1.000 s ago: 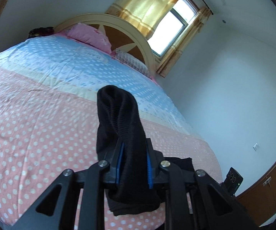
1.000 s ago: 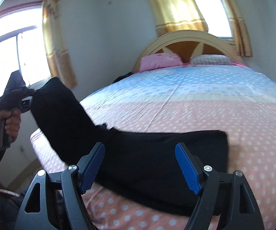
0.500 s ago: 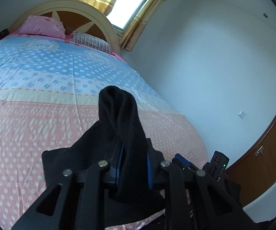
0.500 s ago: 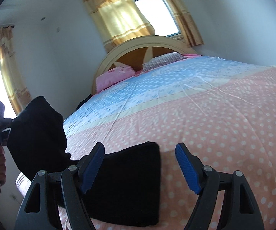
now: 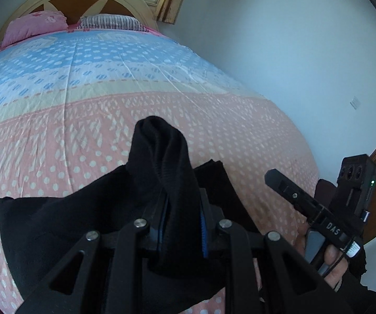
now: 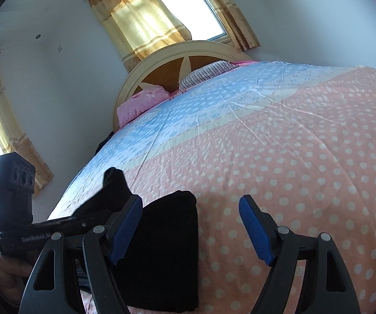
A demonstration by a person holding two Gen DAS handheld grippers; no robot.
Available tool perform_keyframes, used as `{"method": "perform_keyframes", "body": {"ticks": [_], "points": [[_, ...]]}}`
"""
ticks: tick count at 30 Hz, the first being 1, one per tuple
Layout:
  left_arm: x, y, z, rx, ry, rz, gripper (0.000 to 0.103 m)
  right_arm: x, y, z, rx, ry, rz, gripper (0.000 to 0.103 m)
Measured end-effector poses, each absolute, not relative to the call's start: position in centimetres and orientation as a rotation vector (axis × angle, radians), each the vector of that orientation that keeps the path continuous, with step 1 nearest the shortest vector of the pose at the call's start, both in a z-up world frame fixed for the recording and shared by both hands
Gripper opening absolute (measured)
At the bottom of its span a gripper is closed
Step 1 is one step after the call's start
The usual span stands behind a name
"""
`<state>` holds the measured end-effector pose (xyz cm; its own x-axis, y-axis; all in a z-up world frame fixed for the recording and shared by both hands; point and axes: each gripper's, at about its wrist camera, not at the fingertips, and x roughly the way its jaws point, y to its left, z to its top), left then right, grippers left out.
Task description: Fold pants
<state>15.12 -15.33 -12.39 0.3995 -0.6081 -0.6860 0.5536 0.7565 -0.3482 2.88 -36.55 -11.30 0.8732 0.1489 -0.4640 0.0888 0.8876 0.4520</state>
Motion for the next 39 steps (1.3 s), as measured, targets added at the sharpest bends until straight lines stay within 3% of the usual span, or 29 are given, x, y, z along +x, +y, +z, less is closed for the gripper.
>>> {"method": "perform_keyframes", "body": {"ticks": [4,11,15,18,21,25,27,28,36,39], "points": [[14.1,-17.0,-12.9,-0.015,0.898,-0.734,0.024,3.1,-36.7,-11.5,0.495,0.517,0.037,0.078],[11.7,-17.1,-11.4,0.019,0.842,-0.822,0.039,2.4,-36.7,-10.7,0.502,0.488,0.043,0.077],[10.5,-14.3,-10.2,0.036,0.745,-0.759,0.066,1.6,-34.1,-8.2,0.415,0.451,0.147,0.077],[10.3,-11.4,-11.0,0.075,0.706,-0.667,0.068,1.8,-31.5,-7.8,0.36,0.497,0.242,0.077],[10.7,-8.6,-13.1,0.094,0.715,-0.57,0.069,2.2,-29.0,-8.6,0.264,0.569,0.26,0.052],[11.8,-5.1,-15.9,0.014,0.768,-0.485,0.069,2.6,-27.2,-10.4,0.159,0.662,0.221,0.047],[11.9,-3.9,-16.8,-0.038,0.779,-0.471,0.069,2.8,-27.4,-11.3,0.147,0.697,0.187,0.026],[12.0,-3.5,-17.2,-0.053,0.78,-0.462,0.069,2.8,-27.7,-11.6,0.152,0.705,0.177,0.009],[11.4,-2.9,-17.6,-0.084,0.764,-0.474,0.072,0.5,-28.6,-9.5,0.146,0.613,0.175,0.007],[11.5,-2.9,-17.6,-0.09,0.757,-0.482,0.075,1.1,-29.5,-10.9,0.143,0.679,0.133,0.007]]}}
